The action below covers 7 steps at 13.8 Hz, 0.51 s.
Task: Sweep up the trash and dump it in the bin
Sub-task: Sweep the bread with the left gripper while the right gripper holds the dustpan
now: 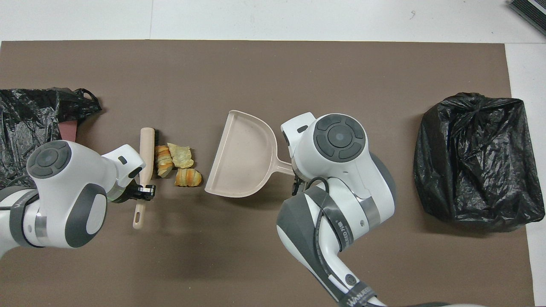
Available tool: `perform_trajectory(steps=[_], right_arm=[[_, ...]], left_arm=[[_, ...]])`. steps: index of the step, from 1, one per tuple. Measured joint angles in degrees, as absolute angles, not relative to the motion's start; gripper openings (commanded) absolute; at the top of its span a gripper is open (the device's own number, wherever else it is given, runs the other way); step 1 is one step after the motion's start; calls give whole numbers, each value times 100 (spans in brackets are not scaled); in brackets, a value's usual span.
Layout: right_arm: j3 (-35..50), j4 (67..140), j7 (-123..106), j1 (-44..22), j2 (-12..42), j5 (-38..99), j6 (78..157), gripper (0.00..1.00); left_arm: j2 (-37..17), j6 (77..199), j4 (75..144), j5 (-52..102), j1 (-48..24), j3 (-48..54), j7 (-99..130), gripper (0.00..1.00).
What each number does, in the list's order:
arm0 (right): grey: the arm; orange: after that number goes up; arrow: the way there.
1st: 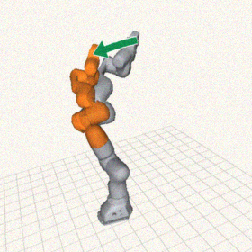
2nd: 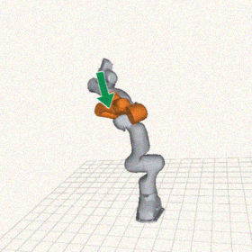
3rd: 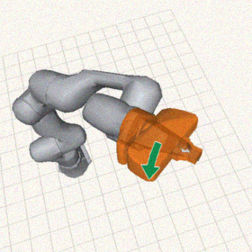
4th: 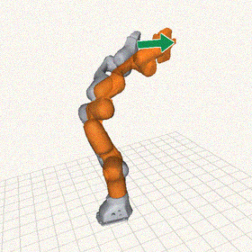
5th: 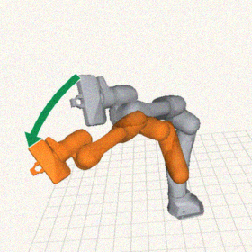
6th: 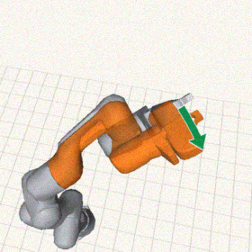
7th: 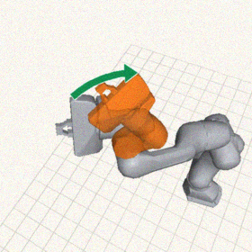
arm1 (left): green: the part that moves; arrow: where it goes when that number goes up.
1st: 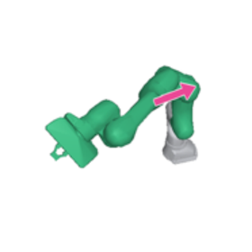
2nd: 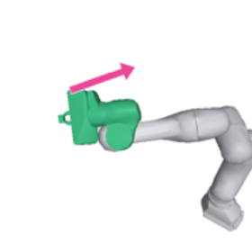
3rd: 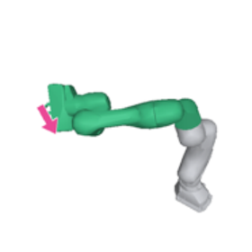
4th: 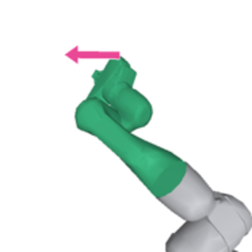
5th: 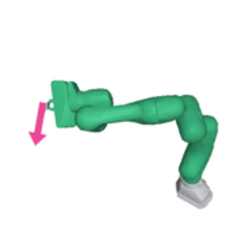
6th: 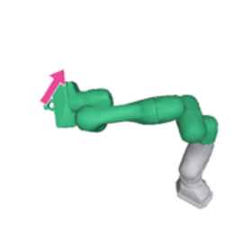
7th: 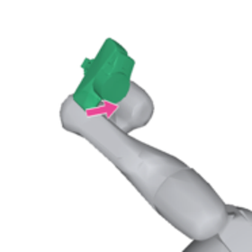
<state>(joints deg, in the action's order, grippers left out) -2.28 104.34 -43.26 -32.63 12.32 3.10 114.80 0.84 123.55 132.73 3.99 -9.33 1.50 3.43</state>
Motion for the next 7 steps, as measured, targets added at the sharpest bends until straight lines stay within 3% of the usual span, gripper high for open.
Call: perform_trajectory(steps=[7], right_arm=[[-201, 11109, -4635, -3651, 1220, 56, 11921, 0]], left_arm=[[103, 12357, 13417, 687, -1421, 152, 795, 0]])
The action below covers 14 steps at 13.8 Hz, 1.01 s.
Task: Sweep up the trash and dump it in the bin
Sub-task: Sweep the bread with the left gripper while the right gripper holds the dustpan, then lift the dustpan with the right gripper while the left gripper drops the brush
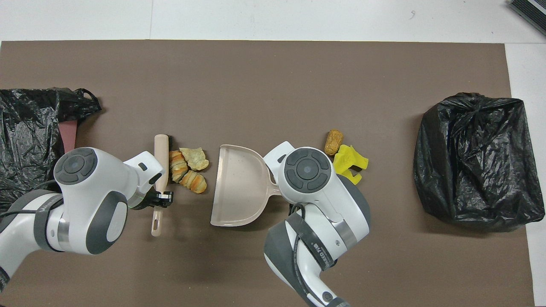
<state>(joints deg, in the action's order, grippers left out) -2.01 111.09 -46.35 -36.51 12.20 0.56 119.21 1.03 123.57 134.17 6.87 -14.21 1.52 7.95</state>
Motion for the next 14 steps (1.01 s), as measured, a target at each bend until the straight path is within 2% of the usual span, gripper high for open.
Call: perform_trajectory(steps=[9, 12, 14], right_arm=[[-203, 11248, -4397, -3691, 1215, 74, 12060, 0], [-204, 11251, -4397, -3682, 1215, 75, 12060, 0], [-204, 11251, -4397, -3661, 1215, 76, 12060, 0]], left_arm=[[182, 12363, 13408, 1871, -3042, 180, 1640, 0], [224, 12325, 13250, 1914, -3079, 108, 1763, 0], [248, 11989, 12974, 1912, -2775, 40, 1747, 0]])
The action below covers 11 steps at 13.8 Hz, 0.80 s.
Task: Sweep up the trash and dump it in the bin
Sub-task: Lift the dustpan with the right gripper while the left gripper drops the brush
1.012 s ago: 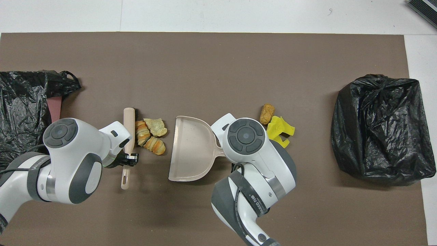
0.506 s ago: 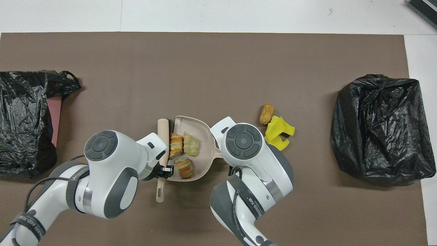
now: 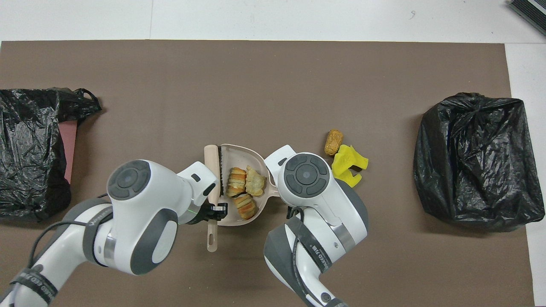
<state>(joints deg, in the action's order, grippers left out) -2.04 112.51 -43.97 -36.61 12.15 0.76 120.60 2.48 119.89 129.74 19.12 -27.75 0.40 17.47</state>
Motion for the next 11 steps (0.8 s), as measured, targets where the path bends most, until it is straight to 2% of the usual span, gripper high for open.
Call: perform_trajectory(steps=[5, 11], right_arm=[[-218, 11238, -4397, -3274, 1029, 71, 12020, 0], [-257, 11140, -4980, -1950, -119, 58, 11358, 0]], left_arm=[[541, 11035, 12385, 1628, -1760, -20, 1416, 0], [617, 10810, 12374, 1456, -1573, 59, 1357, 0]])
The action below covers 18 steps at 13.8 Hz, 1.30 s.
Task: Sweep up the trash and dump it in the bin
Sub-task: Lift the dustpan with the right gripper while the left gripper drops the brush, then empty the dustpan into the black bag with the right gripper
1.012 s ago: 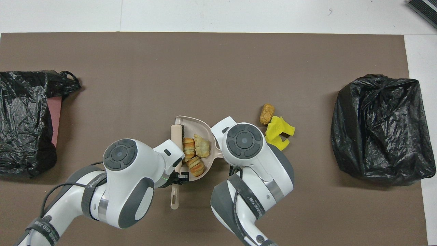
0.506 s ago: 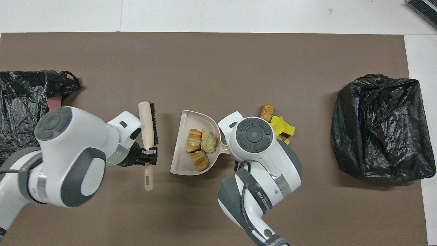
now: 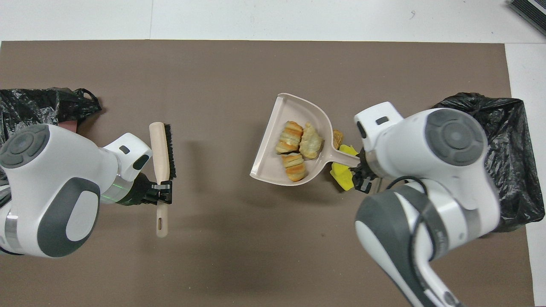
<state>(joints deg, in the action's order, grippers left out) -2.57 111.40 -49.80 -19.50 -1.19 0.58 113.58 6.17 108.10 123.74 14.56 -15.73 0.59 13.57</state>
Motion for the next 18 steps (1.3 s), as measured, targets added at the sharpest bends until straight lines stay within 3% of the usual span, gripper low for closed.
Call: perform_trajectory(steps=[4, 11, 15, 16, 17, 18], right_arm=[[-298, 11112, -6523, -425, -545, 58, 10980, 0], [-377, 10973, -9599, 2268, -500, -306, 10898, 0], [-373, 10591, -10876, 2705, -62, -1308, 11189, 0], [-347, 10562, -10993, 2680, 8, -1626, 11243, 0], [-317, 10557, -11054, 2640, 60, -1961, 11278, 0], [-274, 10556, -11086, 2609, 96, -2244, 11325, 0]], left_arm=[[744, 10851, 12760, 1456, -2190, 129, 1790, 0], [769, 12242, 13765, 1456, -4589, 205, 4151, 0], [775, 12749, 14152, 1458, -5209, 210, 4695, 0], [778, 12808, 14188, 1458, -5219, 208, 4697, 36], [786, 12851, 14204, 1458, -5219, 193, 4684, 99], [789, 12854, 14213, 1458, -5217, 169, 4652, 100]])
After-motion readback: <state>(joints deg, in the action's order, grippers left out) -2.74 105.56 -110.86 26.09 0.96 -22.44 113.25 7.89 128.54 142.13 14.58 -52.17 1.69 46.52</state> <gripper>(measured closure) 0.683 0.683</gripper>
